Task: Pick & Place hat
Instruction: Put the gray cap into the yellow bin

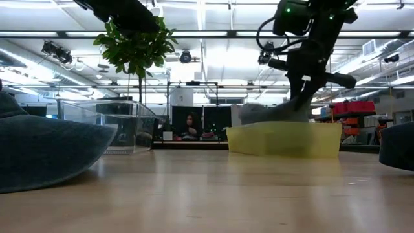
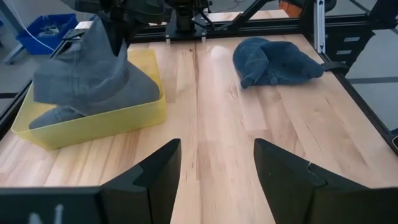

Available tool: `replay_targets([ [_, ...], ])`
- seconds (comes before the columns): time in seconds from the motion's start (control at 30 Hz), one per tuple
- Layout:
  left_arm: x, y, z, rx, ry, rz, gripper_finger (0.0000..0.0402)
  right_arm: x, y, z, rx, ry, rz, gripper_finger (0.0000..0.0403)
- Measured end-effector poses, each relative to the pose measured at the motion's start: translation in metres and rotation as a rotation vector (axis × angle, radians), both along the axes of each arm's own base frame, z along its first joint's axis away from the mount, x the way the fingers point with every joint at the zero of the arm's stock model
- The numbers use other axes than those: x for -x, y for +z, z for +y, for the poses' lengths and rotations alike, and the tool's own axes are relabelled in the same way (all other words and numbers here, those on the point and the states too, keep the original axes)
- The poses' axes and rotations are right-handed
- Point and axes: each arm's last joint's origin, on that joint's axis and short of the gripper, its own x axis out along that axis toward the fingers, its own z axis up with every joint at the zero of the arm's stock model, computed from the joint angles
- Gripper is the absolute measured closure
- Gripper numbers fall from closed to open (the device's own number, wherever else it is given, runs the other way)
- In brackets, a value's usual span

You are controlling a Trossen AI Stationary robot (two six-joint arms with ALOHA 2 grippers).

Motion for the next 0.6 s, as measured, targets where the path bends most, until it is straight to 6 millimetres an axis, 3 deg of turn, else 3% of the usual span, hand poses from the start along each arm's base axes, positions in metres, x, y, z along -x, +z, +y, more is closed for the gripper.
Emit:
replay_targets([
  [0.43,0.0000,0.0000,0.0000,0.002,0.000,0.000,0.0193,-0.0031,-0.0001,-0.0061,0.091,-0.075,-0.018,0.0279],
  [0.6,0.0000,0.0000,0.0000,0.040,0.018,0.000,0.0193,-0.0058,0.0004,0.0009,0.062,-0.161,-0.080,0.0275],
])
